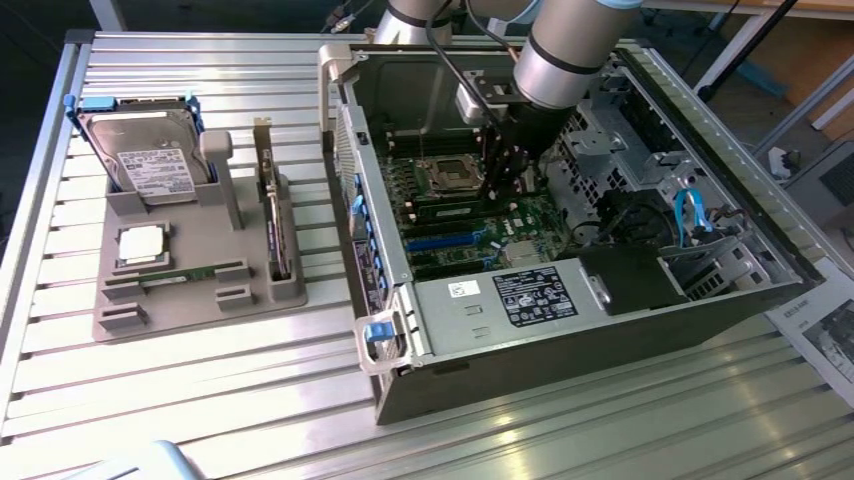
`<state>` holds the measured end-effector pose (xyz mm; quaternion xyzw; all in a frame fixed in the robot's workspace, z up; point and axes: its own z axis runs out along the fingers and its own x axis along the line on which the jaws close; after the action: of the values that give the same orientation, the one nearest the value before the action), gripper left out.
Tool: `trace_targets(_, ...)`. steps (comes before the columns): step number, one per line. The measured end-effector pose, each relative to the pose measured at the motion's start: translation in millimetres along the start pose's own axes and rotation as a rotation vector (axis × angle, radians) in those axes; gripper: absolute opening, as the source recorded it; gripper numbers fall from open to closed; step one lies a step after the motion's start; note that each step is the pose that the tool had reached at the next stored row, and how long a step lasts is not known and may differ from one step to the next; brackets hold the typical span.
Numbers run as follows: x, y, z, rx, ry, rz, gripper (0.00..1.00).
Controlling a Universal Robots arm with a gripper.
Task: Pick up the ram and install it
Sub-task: 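Insert the ram into the slot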
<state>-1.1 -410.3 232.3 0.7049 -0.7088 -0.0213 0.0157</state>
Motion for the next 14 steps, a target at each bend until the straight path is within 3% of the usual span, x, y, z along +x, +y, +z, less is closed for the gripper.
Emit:
trace_targets(8,0.0,0.1,-1.4,-0.0001,0.0003,0.000,0.20)
trace_targets(14,-0.2,1.1,-21.2,-0.0001,0.0002,0.000,0.20)
